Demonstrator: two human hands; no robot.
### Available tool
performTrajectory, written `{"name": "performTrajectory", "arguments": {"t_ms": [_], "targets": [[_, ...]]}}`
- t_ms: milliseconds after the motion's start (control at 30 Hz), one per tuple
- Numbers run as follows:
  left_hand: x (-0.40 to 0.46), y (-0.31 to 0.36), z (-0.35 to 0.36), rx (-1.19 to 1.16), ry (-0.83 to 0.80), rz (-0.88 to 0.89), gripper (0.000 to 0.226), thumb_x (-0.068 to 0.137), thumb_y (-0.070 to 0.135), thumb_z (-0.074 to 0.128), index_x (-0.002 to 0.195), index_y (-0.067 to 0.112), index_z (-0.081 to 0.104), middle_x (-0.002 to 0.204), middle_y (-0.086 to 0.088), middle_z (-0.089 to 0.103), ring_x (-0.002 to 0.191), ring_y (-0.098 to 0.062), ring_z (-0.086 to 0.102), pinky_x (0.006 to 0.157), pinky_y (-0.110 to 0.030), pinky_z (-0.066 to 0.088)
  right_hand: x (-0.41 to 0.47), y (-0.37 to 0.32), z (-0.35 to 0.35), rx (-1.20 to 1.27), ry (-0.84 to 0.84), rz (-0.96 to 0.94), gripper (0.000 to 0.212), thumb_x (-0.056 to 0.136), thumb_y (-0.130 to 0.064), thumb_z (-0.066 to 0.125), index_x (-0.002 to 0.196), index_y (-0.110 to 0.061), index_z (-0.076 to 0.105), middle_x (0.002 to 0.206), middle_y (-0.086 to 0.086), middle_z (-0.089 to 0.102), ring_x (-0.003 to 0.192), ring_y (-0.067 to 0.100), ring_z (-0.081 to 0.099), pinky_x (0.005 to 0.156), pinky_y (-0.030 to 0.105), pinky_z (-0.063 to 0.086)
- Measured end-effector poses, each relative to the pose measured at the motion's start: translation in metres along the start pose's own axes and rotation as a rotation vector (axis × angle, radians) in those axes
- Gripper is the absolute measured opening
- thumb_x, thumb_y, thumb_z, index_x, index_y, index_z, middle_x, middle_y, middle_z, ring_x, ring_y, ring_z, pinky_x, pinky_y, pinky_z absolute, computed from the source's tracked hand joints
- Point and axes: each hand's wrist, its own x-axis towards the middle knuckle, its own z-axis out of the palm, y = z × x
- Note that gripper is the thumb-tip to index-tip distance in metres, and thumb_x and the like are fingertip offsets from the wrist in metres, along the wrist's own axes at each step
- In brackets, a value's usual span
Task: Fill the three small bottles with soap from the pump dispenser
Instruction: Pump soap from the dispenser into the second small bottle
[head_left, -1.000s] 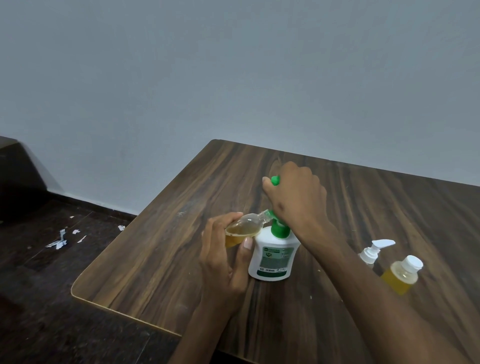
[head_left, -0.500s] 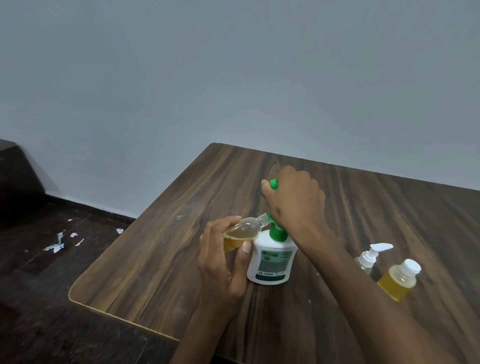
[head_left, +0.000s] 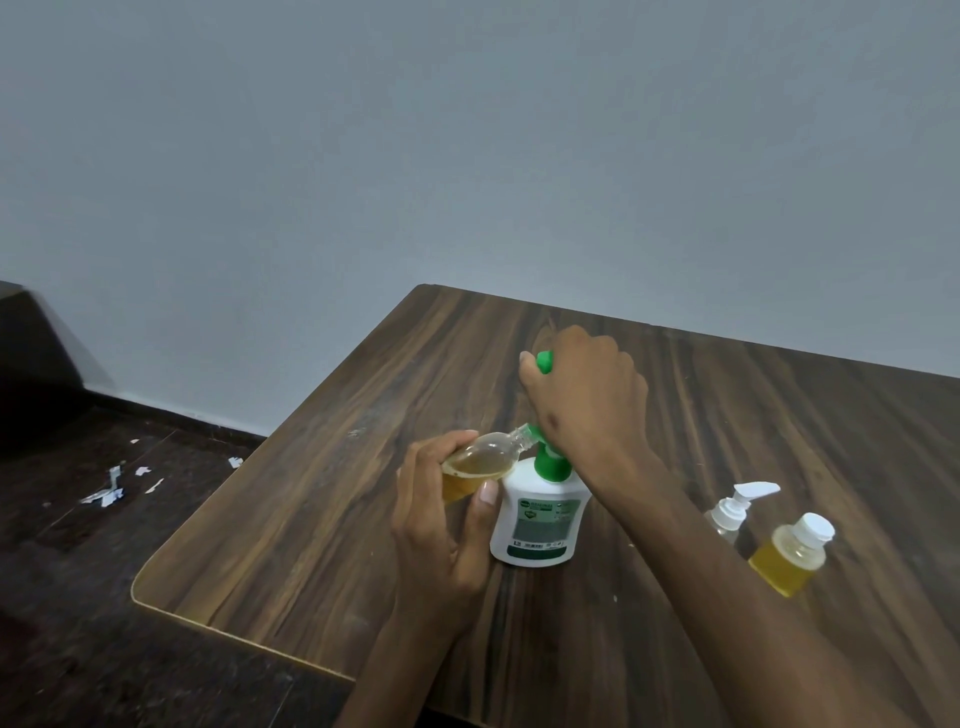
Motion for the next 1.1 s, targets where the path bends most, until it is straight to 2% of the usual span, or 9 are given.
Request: {"name": "performTrajectory", "arguments": {"t_ms": [100, 233, 367, 433, 600, 833, 1100], "targets": [[0.0000, 0.0014, 0.0002, 0.001, -0.004, 0.003, 0.029, 0.100, 0.018, 0.064, 0.128, 0.014, 0.062, 0.123, 0.003, 0.065, 0.111, -0.024, 0.067, 0.086, -0.038, 0.056, 0.0005, 0.0007, -0.0004, -0.002, -0.019, 0.000, 0.034, 0.104, -0.046, 0.049, 0.088, -0.016, 0.051, 0.084, 0.002, 0.054, 0.074, 0.022, 0.053, 0.065, 0.035, 0.039], [-0.0001, 0.0000, 0.0003, 0.000, 0.001, -0.002, 0.030, 0.098, 0.015, 0.064, 0.128, 0.014, 0.062, 0.122, 0.003, 0.066, 0.110, -0.024, 0.067, 0.085, -0.040, 0.057, 0.0017, -0.0005, -0.0017, -0.001, -0.001, -0.010, 0.034, 0.104, -0.045, 0.048, 0.086, -0.016, 0.048, 0.075, -0.001, 0.045, 0.073, 0.023, 0.051, 0.064, 0.036, 0.038], [-0.0008, 0.0007, 0.0000, 0.014, -0.002, 0.008, 0.030, 0.097, 0.014, 0.065, 0.127, 0.012, 0.063, 0.121, 0.003, 0.066, 0.109, -0.025, 0.067, 0.084, -0.041, 0.056, 0.0000, 0.0004, -0.0013, 0.000, -0.030, -0.002, 0.033, 0.104, -0.045, 0.049, 0.087, -0.017, 0.048, 0.075, -0.002, 0.044, 0.066, 0.017, 0.046, 0.064, 0.035, 0.037], [-0.0010, -0.0004, 0.0004, 0.014, 0.000, 0.007, 0.030, 0.097, 0.015, 0.064, 0.128, 0.013, 0.062, 0.121, 0.003, 0.066, 0.109, -0.025, 0.067, 0.083, -0.043, 0.056, 0.0018, 0.0001, -0.0032, -0.009, -0.004, -0.023, 0.034, 0.104, -0.045, 0.048, 0.087, -0.016, 0.047, 0.075, -0.002, 0.043, 0.069, 0.020, 0.048, 0.064, 0.035, 0.038], [-0.0006, -0.0012, -0.0002, 0.010, -0.003, 0.011, 0.029, 0.100, 0.020, 0.063, 0.128, 0.015, 0.062, 0.121, 0.003, 0.066, 0.110, -0.023, 0.067, 0.084, -0.041, 0.056, 0.0002, 0.0005, 0.0010, 0.017, -0.035, 0.013, 0.033, 0.103, -0.045, 0.049, 0.087, -0.016, 0.050, 0.079, 0.000, 0.049, 0.074, 0.022, 0.052, 0.066, 0.036, 0.039], [-0.0004, -0.0008, 0.0003, 0.009, -0.009, 0.014, 0.030, 0.098, 0.015, 0.064, 0.129, 0.016, 0.062, 0.122, 0.002, 0.066, 0.110, -0.024, 0.067, 0.084, -0.043, 0.056, 0.0007, -0.0002, 0.0023, 0.025, -0.011, 0.009, 0.033, 0.102, -0.045, 0.050, 0.088, -0.016, 0.053, 0.085, 0.005, 0.059, 0.077, 0.024, 0.059, 0.066, 0.037, 0.045], [-0.0007, -0.0014, 0.0003, 0.002, -0.014, 0.017, 0.029, 0.100, 0.017, 0.064, 0.128, 0.014, 0.062, 0.122, 0.003, 0.065, 0.110, -0.024, 0.067, 0.084, -0.042, 0.057, -0.0003, -0.0001, 0.0018, 0.028, -0.012, -0.003, 0.033, 0.103, -0.045, 0.051, 0.089, -0.016, 0.052, 0.085, 0.004, 0.058, 0.077, 0.023, 0.059, 0.067, 0.038, 0.049]]}}
